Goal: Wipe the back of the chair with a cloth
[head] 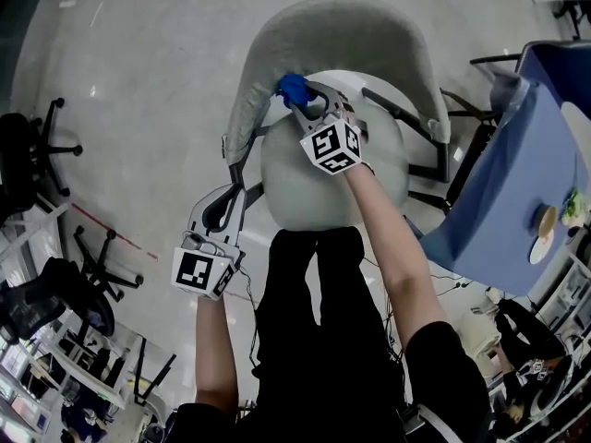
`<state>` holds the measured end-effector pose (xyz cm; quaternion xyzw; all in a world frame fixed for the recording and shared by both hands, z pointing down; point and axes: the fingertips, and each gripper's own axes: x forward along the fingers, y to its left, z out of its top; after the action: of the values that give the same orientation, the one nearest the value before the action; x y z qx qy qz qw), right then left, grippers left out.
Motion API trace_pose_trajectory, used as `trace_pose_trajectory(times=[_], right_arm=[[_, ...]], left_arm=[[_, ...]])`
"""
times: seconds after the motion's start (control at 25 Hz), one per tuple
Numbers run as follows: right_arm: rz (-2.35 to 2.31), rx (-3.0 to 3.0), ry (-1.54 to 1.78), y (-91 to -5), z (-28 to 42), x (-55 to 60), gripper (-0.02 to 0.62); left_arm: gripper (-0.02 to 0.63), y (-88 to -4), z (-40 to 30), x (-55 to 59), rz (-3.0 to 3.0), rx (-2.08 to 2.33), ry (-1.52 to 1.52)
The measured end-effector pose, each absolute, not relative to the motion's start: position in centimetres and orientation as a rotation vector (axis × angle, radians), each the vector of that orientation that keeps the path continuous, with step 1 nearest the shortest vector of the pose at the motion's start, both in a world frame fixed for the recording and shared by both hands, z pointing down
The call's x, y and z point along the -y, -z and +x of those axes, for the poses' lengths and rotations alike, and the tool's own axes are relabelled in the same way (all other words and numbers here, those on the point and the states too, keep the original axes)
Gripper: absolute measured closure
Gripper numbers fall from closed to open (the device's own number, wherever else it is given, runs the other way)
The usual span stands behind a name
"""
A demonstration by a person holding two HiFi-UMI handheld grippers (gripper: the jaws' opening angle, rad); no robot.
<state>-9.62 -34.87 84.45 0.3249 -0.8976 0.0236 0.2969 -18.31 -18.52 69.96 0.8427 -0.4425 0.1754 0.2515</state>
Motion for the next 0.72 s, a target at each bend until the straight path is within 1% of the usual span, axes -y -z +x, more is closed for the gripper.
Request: trace_pose_trajectory(times=[0.36,0.72], right_arm=[[1.016,2.305,-0.124,-85.2,-3.4,37.1,0.425],[1.216,2.269,-0.262,-84.5,1.7,38.0,0.425]], left_arm=[[0.571,-70.0,-17.1,19.0,2.31,1.174,-0.488],[0.571,-69.8,-15.6,19.2,2.329,1.14,-0.501]])
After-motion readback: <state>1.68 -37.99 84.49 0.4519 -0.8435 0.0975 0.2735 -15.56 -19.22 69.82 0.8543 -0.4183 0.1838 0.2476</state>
